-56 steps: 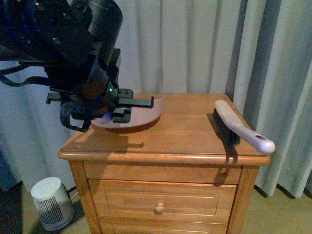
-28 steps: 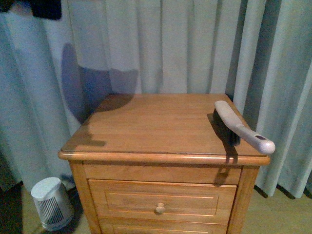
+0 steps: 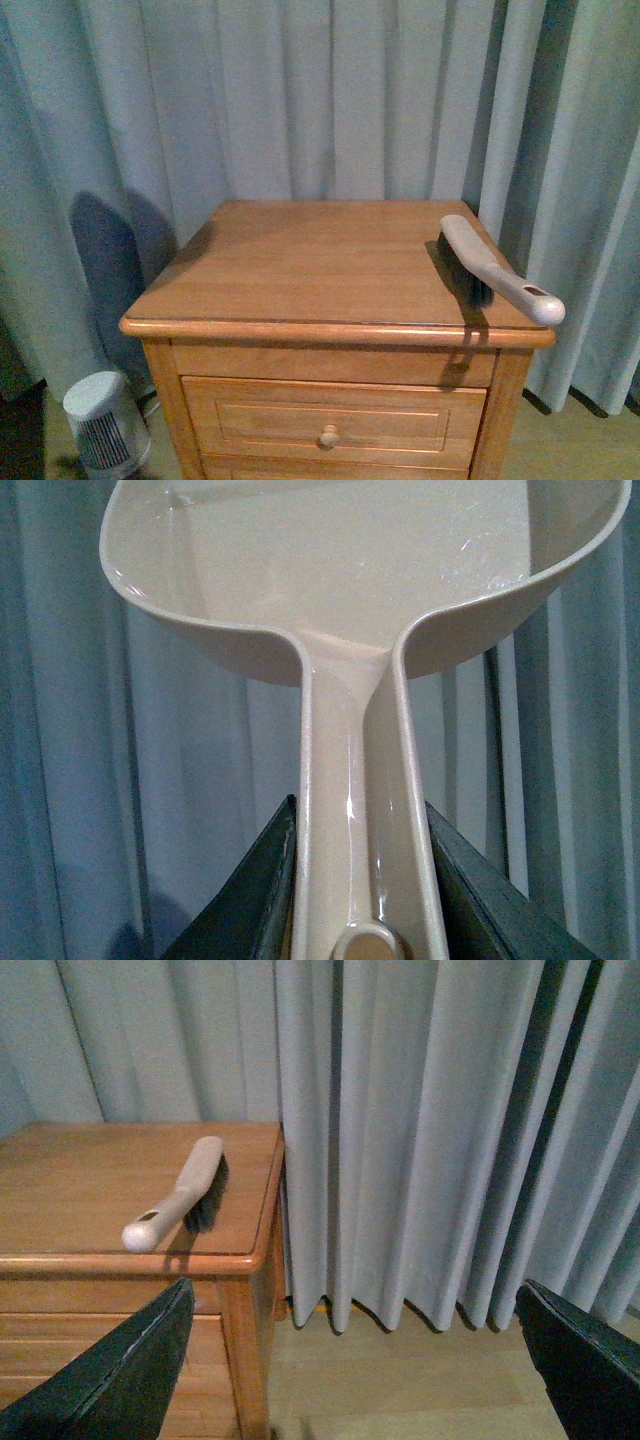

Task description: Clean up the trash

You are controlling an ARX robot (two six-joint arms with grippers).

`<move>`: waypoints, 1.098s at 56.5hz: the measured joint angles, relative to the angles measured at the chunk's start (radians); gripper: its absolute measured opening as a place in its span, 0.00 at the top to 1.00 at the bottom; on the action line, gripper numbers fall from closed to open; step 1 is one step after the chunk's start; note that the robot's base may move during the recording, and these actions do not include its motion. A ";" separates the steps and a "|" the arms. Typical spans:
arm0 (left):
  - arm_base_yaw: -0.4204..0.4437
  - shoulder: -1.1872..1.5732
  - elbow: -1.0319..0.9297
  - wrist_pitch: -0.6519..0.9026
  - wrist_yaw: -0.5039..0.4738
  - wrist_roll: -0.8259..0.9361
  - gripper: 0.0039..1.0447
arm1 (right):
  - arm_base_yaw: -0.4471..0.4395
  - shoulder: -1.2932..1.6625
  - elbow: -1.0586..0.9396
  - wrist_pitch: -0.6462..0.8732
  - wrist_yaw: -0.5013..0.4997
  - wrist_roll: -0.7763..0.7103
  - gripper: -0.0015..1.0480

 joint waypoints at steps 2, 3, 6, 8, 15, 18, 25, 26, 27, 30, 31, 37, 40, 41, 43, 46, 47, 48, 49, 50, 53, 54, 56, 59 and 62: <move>0.007 -0.044 -0.021 -0.019 0.005 -0.012 0.73 | 0.000 0.000 0.000 0.000 0.000 0.000 0.07; 0.010 -0.066 -0.030 -0.030 0.010 -0.022 0.73 | 0.000 0.000 0.000 0.000 0.000 0.000 0.07; 0.018 -0.125 -0.056 -0.063 0.026 -0.042 0.73 | 0.000 0.000 0.000 0.000 0.000 0.000 0.07; 0.024 -0.150 -0.067 -0.079 0.030 -0.052 0.73 | 0.000 0.000 0.000 0.000 0.000 0.000 0.07; 0.039 -0.189 -0.083 -0.104 0.032 -0.084 0.73 | 0.000 0.000 0.000 0.000 0.000 0.000 0.07; 0.040 -0.190 -0.083 -0.106 0.033 -0.089 0.73 | 0.008 0.005 0.000 0.000 0.029 -0.010 0.07; 0.040 -0.190 -0.083 -0.106 0.035 -0.095 0.73 | 0.119 0.238 0.050 0.051 0.476 -0.055 0.07; 0.040 -0.190 -0.083 -0.106 0.036 -0.095 0.73 | 0.121 0.259 0.056 0.061 0.481 -0.055 0.07; 0.040 -0.190 -0.083 -0.106 0.036 -0.095 0.73 | 0.125 0.300 0.070 0.081 0.485 -0.053 0.07; 0.041 -0.190 -0.083 -0.106 0.035 -0.095 0.73 | 0.141 0.402 0.118 0.127 0.471 -0.047 0.07; 0.041 -0.190 -0.083 -0.106 0.035 -0.095 0.73 | 0.149 0.443 0.143 0.140 0.460 -0.046 0.07; 0.041 -0.190 -0.083 -0.106 0.036 -0.097 0.73 | 0.190 0.676 0.312 0.148 0.419 -0.016 0.07; 0.041 -0.190 -0.083 -0.106 0.035 -0.098 0.73 | 0.204 0.780 0.397 0.115 0.390 0.010 0.07; 0.041 -0.190 -0.083 -0.106 0.035 -0.098 0.73 | 0.210 0.822 0.432 0.097 0.377 0.021 0.07; 0.041 -0.190 -0.083 -0.106 0.035 -0.098 0.73 | 0.219 0.882 0.484 0.073 0.361 0.038 0.07; 0.040 -0.190 -0.083 -0.106 0.036 -0.098 0.73 | 0.231 0.978 0.570 0.037 0.337 0.066 0.07; 0.041 -0.190 -0.083 -0.106 0.036 -0.098 0.73 | 0.235 1.015 0.605 0.019 0.327 0.081 0.07; 0.041 -0.190 -0.083 -0.106 0.036 -0.098 0.73 | 0.240 1.061 0.644 0.000 0.313 0.095 0.07; 0.041 -0.190 -0.083 -0.106 0.036 -0.098 0.73 | 0.242 1.081 0.661 -0.009 0.309 0.098 0.07; 0.040 -0.190 -0.083 -0.106 0.036 -0.098 0.73 | 0.247 1.121 0.692 -0.021 0.294 0.110 0.07; 0.041 -0.190 -0.083 -0.106 0.035 -0.098 0.73 | 0.257 1.215 0.763 -0.045 0.269 0.144 0.07; 0.041 -0.190 -0.083 -0.106 0.034 -0.098 0.73 | 0.261 1.249 0.791 -0.055 0.263 0.162 0.07; 0.041 -0.190 -0.083 -0.106 0.034 -0.098 0.73 | 0.269 1.299 0.832 -0.068 0.248 0.182 0.07; 0.041 -0.190 -0.083 -0.106 0.036 -0.098 0.73 | 0.285 1.408 0.920 -0.094 0.220 0.221 0.07; 0.041 -0.190 -0.083 -0.106 0.036 -0.098 0.73 | 0.296 1.480 0.974 -0.112 0.207 0.253 0.07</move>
